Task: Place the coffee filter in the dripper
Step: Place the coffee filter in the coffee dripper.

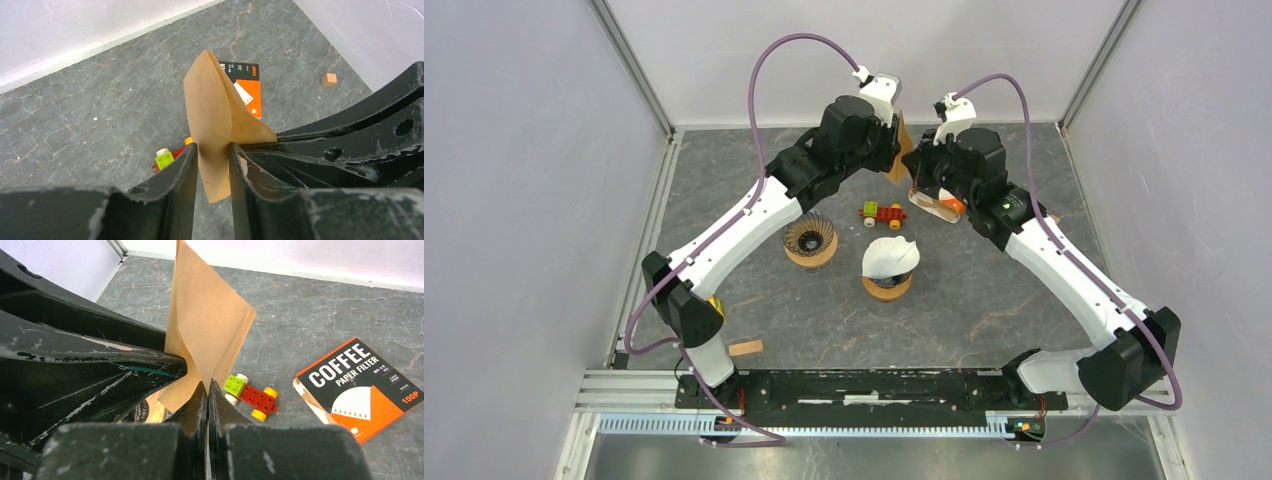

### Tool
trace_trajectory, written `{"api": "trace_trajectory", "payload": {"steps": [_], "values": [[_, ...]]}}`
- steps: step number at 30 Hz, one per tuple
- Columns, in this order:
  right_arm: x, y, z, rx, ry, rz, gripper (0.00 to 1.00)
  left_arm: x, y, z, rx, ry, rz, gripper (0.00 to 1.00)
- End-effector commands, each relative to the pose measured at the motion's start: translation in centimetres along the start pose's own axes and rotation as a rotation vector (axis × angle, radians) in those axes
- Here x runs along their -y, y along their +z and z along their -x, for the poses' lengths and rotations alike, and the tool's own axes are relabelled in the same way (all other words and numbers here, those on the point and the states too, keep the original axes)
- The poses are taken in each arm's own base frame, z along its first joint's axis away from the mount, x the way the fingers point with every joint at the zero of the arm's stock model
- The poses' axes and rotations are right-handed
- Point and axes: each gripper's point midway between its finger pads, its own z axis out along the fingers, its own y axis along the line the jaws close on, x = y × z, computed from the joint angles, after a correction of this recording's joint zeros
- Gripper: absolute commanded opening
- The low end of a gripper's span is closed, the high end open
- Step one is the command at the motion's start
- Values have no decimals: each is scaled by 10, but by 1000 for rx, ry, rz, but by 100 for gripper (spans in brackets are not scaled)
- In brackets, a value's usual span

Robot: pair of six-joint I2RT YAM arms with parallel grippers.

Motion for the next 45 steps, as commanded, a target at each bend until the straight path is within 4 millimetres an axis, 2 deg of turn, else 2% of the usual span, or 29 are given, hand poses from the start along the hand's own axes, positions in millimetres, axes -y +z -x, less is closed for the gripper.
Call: {"api": "trace_trajectory", "payload": {"steps": [1,7,15,27,34,38,45], "values": [[-2,-9,21,74,-8,0,0,4,-14,24,77,34,-24,36],[-3,-10,22,73,-8,4,0,0,-14,21,74,53,-11,53],[-3,-11,22,75,-8,4,0,-3,-15,21,75,64,-1,55],[-1,-11,22,77,-4,-4,0,0,-11,16,63,67,-11,31],[6,-12,29,88,-44,-52,0,2,-11,18,64,60,-24,3],[11,-15,35,104,-101,-92,0,4,-11,19,60,69,-31,2],[9,-16,35,106,-189,-122,0,2,-11,17,45,84,-24,2]]}}
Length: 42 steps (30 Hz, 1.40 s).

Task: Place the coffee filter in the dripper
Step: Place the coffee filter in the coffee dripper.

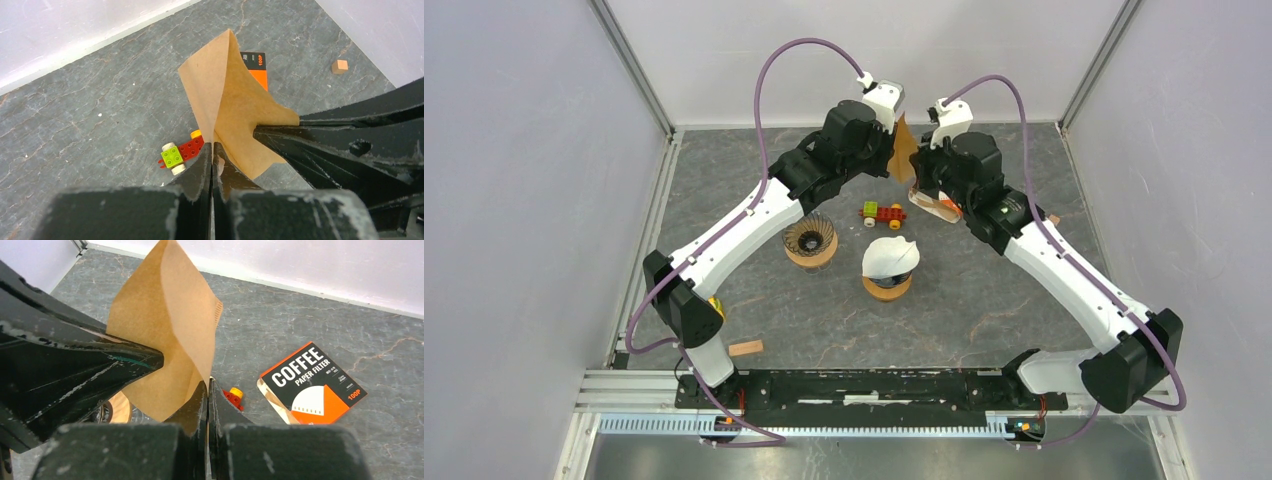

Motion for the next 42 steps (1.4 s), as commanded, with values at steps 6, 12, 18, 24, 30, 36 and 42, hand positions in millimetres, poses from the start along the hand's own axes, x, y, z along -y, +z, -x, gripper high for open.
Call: {"api": "trace_trajectory", "payload": {"steps": [6,12,18,24,30,36,42], "values": [[-2,-12,35,97,-78,-30,0,-6,-17,35,86,80,25,2],[-3,-18,45,114,-77,-28,0,-13,-17,34,81,124,56,2],[1,-21,50,124,-80,-47,0,-17,-18,34,82,170,76,2],[7,-24,50,128,-91,-77,0,-18,-20,34,82,191,80,2],[9,-24,47,130,-96,-79,0,-11,-23,35,89,177,37,2],[1,-22,47,130,-101,-16,15,5,-27,33,87,151,-53,2],[-2,-21,46,126,-108,4,32,6,-28,32,86,151,-62,2]]}}
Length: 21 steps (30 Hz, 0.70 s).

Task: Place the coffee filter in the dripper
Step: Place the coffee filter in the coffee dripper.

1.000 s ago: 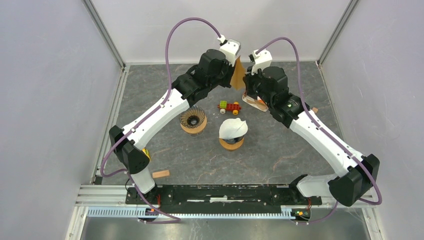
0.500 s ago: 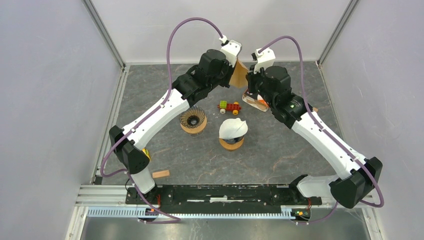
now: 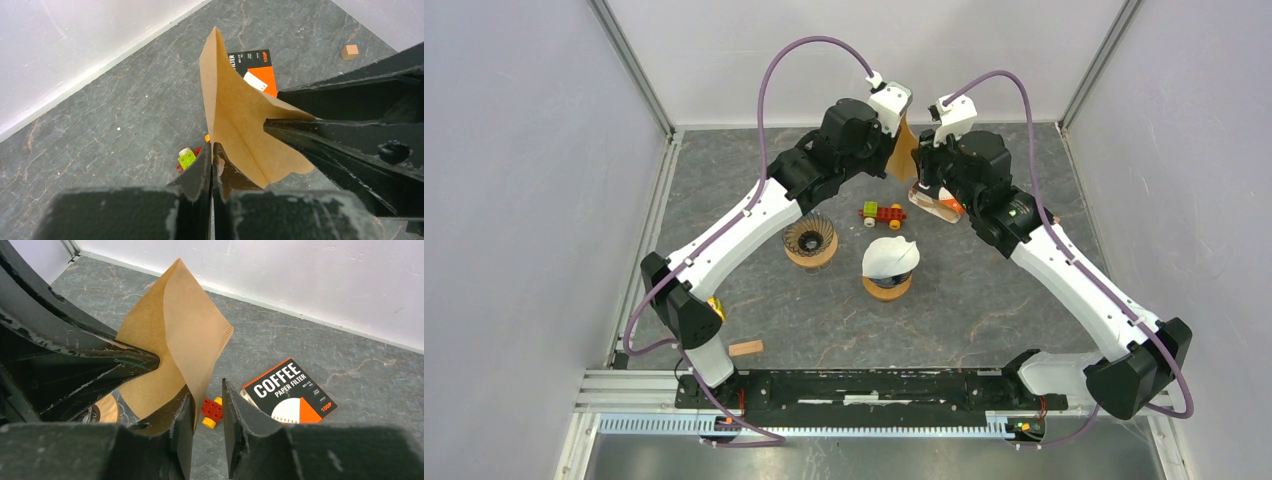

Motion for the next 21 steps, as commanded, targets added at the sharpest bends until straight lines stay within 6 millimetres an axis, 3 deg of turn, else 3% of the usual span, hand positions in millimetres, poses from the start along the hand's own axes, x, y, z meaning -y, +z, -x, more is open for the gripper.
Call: {"api": "trace_trajectory", "payload": {"steps": [1,4,11,21], "values": [[-2,-7,25,74,3,26,34,4,-22,27,78,11,-36,2],[-2,-5,26,73,0,26,39,6,-23,26,77,11,-52,2],[-2,4,20,47,-2,18,41,19,-25,26,79,-34,-111,2],[9,6,19,44,-40,-45,32,21,-25,23,70,-52,-121,2]]}}
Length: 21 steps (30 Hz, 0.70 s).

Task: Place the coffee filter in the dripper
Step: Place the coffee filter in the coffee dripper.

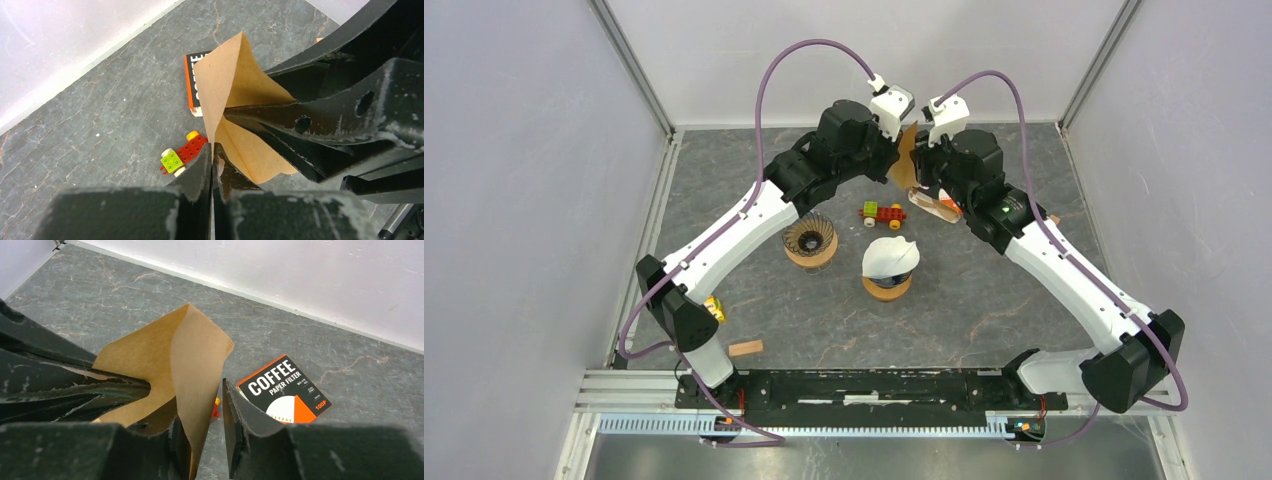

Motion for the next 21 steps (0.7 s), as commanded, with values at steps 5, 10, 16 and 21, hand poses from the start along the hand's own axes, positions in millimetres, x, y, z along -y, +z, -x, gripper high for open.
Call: {"api": "trace_trajectory", "payload": {"steps": [5,10,16,21], "values": [[13,-9,29,83,-24,-52,23,-7,-19,25,76,-15,50,2],[14,-9,26,78,-31,-55,14,-14,-20,25,78,-7,84,2],[15,-10,26,80,-37,-55,5,-21,-21,26,83,2,121,2],[15,-11,25,83,-39,-54,1,-22,-21,26,83,5,126,2]]}}
